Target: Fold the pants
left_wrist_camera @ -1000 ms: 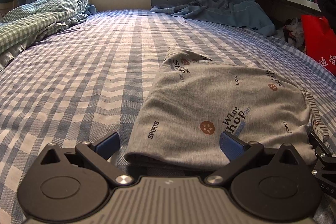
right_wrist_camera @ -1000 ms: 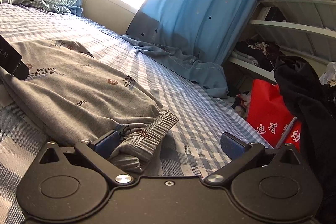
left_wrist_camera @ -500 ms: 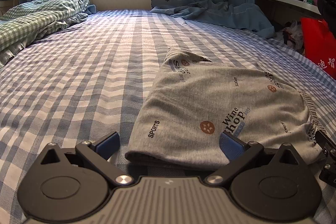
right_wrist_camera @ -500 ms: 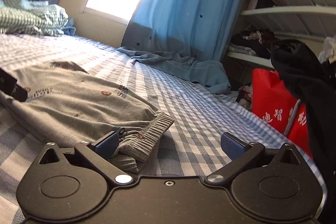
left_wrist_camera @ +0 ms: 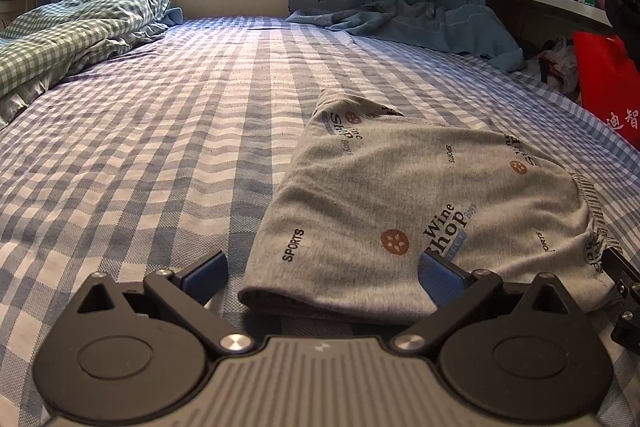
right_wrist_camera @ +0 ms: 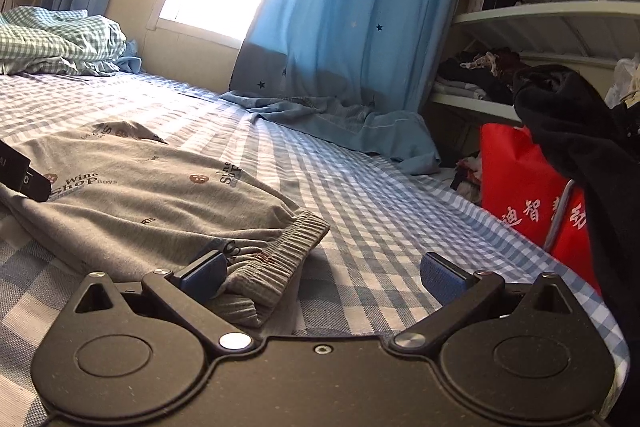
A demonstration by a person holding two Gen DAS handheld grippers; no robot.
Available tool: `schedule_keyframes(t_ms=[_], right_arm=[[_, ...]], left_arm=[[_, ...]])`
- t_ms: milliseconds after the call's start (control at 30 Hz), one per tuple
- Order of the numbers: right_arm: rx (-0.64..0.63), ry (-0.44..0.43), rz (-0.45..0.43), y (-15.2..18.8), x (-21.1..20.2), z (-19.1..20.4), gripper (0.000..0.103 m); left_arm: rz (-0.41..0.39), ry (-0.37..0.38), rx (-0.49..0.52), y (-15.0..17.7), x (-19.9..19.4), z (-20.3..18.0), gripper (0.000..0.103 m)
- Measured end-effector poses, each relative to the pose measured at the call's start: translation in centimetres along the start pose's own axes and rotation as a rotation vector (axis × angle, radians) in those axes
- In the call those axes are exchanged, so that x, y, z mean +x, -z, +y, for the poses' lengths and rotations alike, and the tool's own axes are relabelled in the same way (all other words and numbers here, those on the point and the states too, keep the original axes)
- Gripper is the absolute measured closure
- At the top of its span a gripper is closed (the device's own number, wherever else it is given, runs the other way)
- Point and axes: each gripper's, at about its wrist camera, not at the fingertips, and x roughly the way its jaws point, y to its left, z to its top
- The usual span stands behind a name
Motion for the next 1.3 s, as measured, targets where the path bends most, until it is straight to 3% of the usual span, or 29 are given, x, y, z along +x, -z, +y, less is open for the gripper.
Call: schedule_keyframes(t_ms=[267, 467, 700, 900, 1033, 1100, 1233, 1300], right_arm=[[0.194, -0.167, 0.091, -0.2, 1.4, -3.4, 0.001], [0.415, -0.330, 0.042, -0.9, 1.7, -8.2, 0.001], [0.520, -0.662, 0.279, -1.2, 8.0, -9.2, 0.001], [0.534, -0.728, 0.293, -1.7, 9.5, -8.4, 0.000], [0.657, -0.807, 0.284, -1.1, 10.8, -9.3, 0.000], [0.724, -0.836, 0.277, -0.9, 11.2, -10.0, 0.000], [0.726, -0.846, 0.246, -0.7, 10.8, -10.2, 0.001], [0.711, -0.818, 0.237, -0.7, 10.4, -10.0, 0.010]], left_arm=[[0.013, 0.014, -0.004, -0.5, -0.1, 0.2, 0.000], [-0.002, 0.049, 0.002, -1.7, -0.7, 1.8, 0.000], [0.014, 0.150, 0.009, -2.6, 0.2, 3.2, 0.000], [0.057, 0.179, 0.049, -2.8, 1.8, 2.4, 0.000], [0.034, 0.187, 0.078, -2.2, 2.2, 2.1, 0.000], [0.013, 0.205, 0.063, -1.7, 2.1, 2.5, 0.000], [-0.009, 0.260, -0.003, -1.4, 1.6, 3.7, 0.000], [-0.017, 0.287, -0.041, -1.2, 1.5, 4.4, 0.000]])
